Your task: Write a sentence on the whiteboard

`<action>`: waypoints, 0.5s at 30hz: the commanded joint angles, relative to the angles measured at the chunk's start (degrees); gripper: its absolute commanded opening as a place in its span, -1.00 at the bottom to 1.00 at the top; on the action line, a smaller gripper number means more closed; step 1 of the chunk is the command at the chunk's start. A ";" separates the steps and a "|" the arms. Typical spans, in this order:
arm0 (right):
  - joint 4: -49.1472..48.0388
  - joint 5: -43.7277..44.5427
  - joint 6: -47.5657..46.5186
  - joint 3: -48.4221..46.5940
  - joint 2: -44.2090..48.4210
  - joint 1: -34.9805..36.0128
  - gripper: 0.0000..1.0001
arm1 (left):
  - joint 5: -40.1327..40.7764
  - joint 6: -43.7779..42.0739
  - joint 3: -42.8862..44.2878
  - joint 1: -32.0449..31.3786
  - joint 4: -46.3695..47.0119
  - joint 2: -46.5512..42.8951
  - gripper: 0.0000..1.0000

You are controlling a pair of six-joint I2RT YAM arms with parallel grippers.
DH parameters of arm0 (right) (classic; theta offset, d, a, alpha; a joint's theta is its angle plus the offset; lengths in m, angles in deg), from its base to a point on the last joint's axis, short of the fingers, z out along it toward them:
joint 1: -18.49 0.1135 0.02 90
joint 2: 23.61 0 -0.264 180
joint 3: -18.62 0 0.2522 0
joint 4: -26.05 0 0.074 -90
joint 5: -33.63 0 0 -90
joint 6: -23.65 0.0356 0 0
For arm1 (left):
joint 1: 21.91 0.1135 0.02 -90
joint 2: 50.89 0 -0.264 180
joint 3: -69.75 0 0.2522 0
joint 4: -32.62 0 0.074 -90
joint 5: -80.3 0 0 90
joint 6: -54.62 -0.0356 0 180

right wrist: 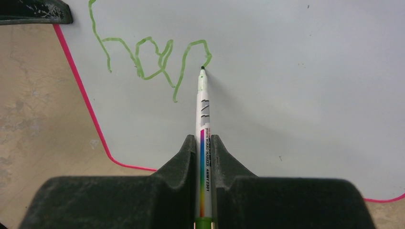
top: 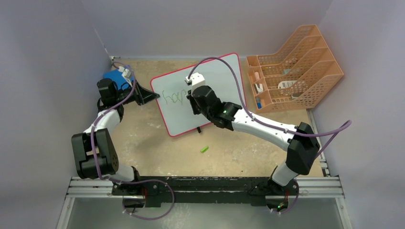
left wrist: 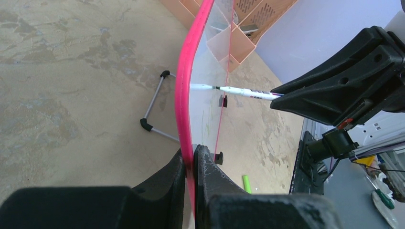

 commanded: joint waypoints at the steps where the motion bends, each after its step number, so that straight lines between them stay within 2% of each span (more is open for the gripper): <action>1: -0.74 -0.56 1.17 0.55 1.59 0.68 -1.00 | -0.21 -2.61 1.17 -1.22 -0.55 -0.98 -1.00; 15: -1.26 -1.24 1.33 -1.27 0.30 1.56 -1.00 | -0.26 -2.53 1.12 -1.21 -0.47 -1.06 -1.00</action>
